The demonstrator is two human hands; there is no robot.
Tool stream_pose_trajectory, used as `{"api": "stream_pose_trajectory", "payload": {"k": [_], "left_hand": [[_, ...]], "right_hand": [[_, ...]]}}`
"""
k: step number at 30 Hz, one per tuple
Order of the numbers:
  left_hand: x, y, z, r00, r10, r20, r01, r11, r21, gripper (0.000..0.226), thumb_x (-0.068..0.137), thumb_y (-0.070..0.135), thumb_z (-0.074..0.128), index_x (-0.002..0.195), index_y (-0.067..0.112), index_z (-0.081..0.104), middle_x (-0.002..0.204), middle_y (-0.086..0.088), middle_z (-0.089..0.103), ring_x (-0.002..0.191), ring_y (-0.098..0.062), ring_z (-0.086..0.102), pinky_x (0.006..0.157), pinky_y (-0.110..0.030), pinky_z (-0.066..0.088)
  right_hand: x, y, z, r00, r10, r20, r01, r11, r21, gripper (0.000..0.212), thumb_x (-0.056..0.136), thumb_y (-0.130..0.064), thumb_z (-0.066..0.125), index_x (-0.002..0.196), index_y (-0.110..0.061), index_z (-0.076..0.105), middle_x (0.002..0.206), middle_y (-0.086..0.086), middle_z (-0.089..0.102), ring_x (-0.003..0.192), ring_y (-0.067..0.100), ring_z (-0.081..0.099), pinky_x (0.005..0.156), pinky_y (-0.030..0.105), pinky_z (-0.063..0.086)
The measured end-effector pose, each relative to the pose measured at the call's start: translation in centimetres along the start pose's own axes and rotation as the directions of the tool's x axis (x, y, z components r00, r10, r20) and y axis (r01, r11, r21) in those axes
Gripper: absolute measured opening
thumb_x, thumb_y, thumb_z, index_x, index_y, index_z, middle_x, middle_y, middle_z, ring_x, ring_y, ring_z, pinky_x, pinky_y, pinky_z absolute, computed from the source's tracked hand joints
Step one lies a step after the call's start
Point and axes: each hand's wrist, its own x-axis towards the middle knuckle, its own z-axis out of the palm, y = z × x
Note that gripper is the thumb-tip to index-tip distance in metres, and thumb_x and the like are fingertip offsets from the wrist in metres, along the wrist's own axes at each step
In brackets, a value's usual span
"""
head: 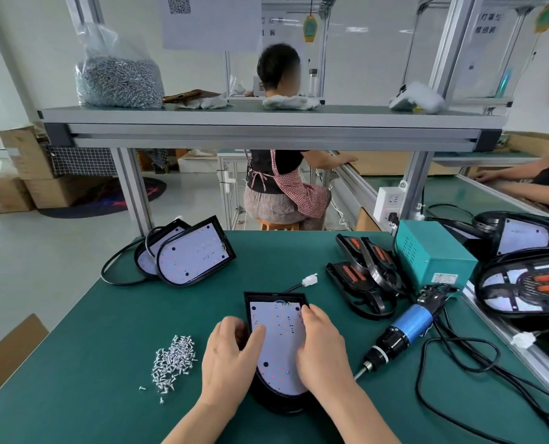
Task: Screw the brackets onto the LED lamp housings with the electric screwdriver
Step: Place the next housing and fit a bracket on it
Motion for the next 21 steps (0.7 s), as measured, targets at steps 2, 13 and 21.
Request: {"api": "stream_pose_trajectory", "payload": {"k": [2, 13, 21], "left_hand": [[0.5, 0.3, -0.3, 0.994, -0.030, 0.103, 0.040, 0.995, -0.090, 0.044, 0.088, 0.037, 0.060, 0.130, 0.031, 0.048, 0.071, 0.010, 0.056, 0.074, -0.013, 0.054, 0.068, -0.031, 0.037], [1.4, -1.7, -0.6, 0.981, 0.060, 0.182, -0.017, 0.973, -0.229, 0.078, 0.088, 0.004, 0.063, 0.151, 0.042, 0.037, 0.056, 0.007, 0.042, 0.056, -0.009, 0.039, 0.056, -0.020, 0.034], [1.6, -2.1, 0.3, 0.993, 0.031, 0.112, 0.007, 0.945, -0.328, 0.051, 0.098, 0.028, 0.062, 0.146, 0.036, 0.048, 0.053, 0.011, 0.030, 0.052, -0.006, 0.031, 0.050, -0.013, 0.029]], "right_hand": [[-0.3, -0.3, -0.3, 1.000, 0.001, 0.020, 0.002, 0.995, -0.104, 0.063, 0.092, 0.002, 0.040, 0.153, -0.012, 0.038, 0.159, 0.002, 0.036, 0.137, 0.025, 0.048, 0.110, 0.030, 0.036], [6.6, 4.3, -8.4, 0.918, 0.060, -0.393, -0.152, 0.966, -0.207, 0.031, 0.095, -0.026, 0.064, 0.124, -0.013, 0.061, 0.123, 0.009, 0.058, 0.114, 0.032, 0.055, 0.095, 0.045, 0.046], [10.7, 8.3, -10.3, 0.928, 0.215, -0.304, -0.350, 0.782, -0.516, 0.030, 0.096, -0.029, 0.064, 0.122, -0.014, 0.064, 0.128, 0.012, 0.053, 0.122, 0.033, 0.046, 0.098, 0.043, 0.043]]}}
